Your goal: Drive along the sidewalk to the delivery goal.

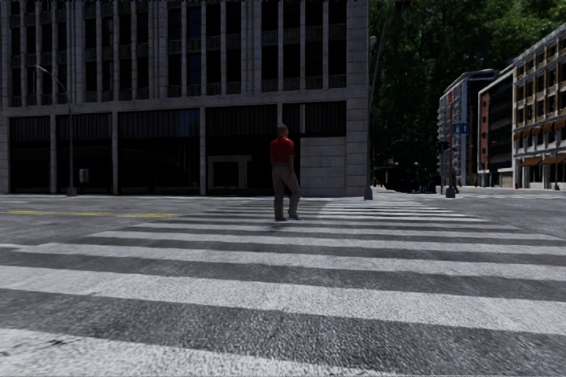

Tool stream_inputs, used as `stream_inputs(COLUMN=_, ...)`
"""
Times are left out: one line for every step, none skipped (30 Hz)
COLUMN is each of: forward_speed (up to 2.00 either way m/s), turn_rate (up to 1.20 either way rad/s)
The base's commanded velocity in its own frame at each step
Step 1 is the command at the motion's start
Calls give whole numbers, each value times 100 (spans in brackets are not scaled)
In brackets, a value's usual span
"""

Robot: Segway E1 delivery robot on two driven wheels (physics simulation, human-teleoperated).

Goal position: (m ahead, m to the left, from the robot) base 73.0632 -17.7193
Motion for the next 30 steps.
stream_inputs(forward_speed=134, turn_rate=-112)
stream_inputs(forward_speed=134, turn_rate=-110)
stream_inputs(forward_speed=134, turn_rate=-34)
stream_inputs(forward_speed=134, turn_rate=-34)
stream_inputs(forward_speed=134, turn_rate=-10)
stream_inputs(forward_speed=134, turn_rate=-4)
stream_inputs(forward_speed=134, turn_rate=-2)
stream_inputs(forward_speed=134, turn_rate=-1)
stream_inputs(forward_speed=134, turn_rate=-1)
stream_inputs(forward_speed=134, turn_rate=0)
stream_inputs(forward_speed=134, turn_rate=0)
stream_inputs(forward_speed=134, turn_rate=0)
stream_inputs(forward_speed=134, turn_rate=0)
stream_inputs(forward_speed=134, turn_rate=0)
stream_inputs(forward_speed=134, turn_rate=0)
stream_inputs(forward_speed=134, turn_rate=0)
stream_inputs(forward_speed=134, turn_rate=0)
stream_inputs(forward_speed=134, turn_rate=0)
stream_inputs(forward_speed=134, turn_rate=0)
stream_inputs(forward_speed=134, turn_rate=0)
stream_inputs(forward_speed=134, turn_rate=0)
stream_inputs(forward_speed=134, turn_rate=0)
stream_inputs(forward_speed=134, turn_rate=0)
stream_inputs(forward_speed=134, turn_rate=-5)
stream_inputs(forward_speed=134, turn_rate=-24)
stream_inputs(forward_speed=134, turn_rate=-24)
stream_inputs(forward_speed=134, turn_rate=-34)
stream_inputs(forward_speed=134, turn_rate=-48)
stream_inputs(forward_speed=134, turn_rate=-68)
stream_inputs(forward_speed=134, turn_rate=-76)
